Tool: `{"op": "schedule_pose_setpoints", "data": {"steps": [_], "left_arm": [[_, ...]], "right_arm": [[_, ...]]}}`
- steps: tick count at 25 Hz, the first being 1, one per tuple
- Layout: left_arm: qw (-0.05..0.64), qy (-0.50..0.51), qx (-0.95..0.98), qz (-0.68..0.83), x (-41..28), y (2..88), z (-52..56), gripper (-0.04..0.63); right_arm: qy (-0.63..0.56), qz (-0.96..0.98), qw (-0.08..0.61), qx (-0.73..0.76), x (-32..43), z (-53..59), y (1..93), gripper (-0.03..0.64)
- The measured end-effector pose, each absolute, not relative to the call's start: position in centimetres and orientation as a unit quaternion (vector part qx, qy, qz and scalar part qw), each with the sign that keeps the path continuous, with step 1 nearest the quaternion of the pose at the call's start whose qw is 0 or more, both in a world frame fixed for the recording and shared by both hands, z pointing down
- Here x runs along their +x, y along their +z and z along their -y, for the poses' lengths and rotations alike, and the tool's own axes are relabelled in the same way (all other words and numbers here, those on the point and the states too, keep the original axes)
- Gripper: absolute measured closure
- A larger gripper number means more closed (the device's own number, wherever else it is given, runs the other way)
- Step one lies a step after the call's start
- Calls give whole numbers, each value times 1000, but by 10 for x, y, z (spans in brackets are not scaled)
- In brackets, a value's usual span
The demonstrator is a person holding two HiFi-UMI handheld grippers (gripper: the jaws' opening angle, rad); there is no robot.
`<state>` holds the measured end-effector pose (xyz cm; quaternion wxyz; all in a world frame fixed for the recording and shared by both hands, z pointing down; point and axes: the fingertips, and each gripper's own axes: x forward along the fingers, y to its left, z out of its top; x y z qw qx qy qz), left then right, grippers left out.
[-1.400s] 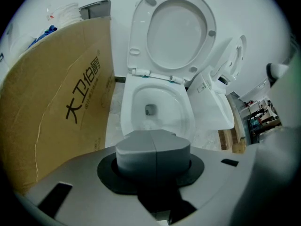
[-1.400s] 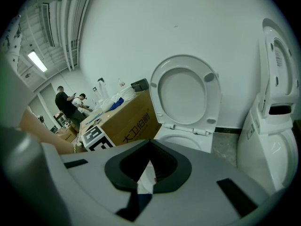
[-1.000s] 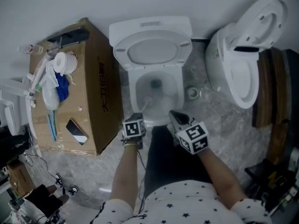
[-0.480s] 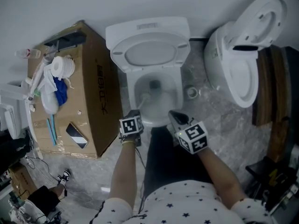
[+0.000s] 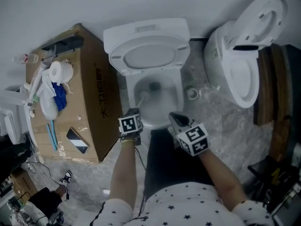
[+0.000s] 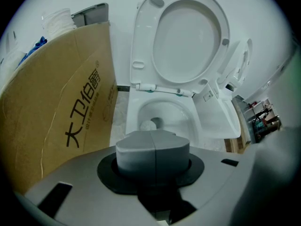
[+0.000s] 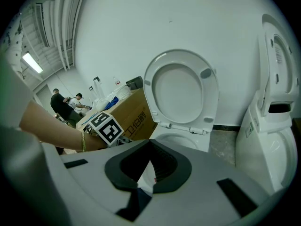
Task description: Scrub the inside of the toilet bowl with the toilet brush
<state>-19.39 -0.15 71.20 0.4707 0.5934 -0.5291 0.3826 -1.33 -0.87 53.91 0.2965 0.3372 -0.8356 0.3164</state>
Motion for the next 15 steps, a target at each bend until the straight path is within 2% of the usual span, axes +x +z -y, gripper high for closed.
{"op": "schedule_pose_setpoints", "data": {"steps": [15], "left_arm": [[464,382,601,527,-193,713,36,448]], "right_arm": [[321,829,297,348,-12,22,546,611]]}}
